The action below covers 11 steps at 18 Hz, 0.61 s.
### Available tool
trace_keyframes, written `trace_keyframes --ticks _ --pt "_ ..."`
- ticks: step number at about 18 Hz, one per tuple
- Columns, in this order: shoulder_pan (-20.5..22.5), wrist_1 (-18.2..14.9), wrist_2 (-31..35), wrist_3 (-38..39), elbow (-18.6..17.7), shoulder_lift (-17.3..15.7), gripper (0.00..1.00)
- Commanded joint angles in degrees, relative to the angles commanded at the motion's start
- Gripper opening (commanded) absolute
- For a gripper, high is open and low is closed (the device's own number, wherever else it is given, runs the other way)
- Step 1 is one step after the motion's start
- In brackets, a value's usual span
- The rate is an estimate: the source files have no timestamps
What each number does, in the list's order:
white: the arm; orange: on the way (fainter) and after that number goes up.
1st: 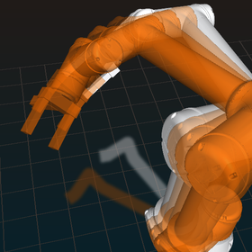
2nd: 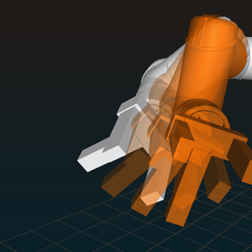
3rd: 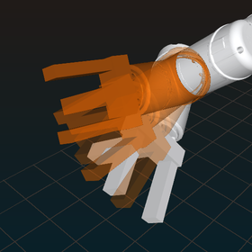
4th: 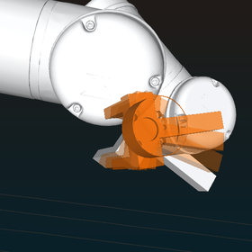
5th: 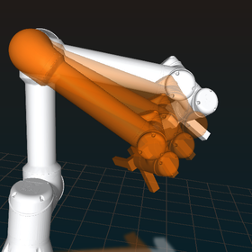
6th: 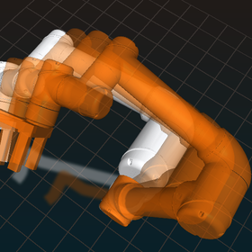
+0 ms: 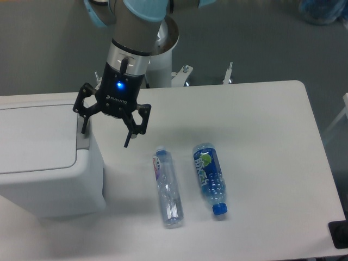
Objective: Open the trash can
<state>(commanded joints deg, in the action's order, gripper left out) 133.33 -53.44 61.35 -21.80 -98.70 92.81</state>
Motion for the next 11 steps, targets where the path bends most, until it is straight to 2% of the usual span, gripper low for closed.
trace_keyframes --ticks 11 --pt "-0.35 0.00 0.09 -0.09 0.00 0.44 1.00"
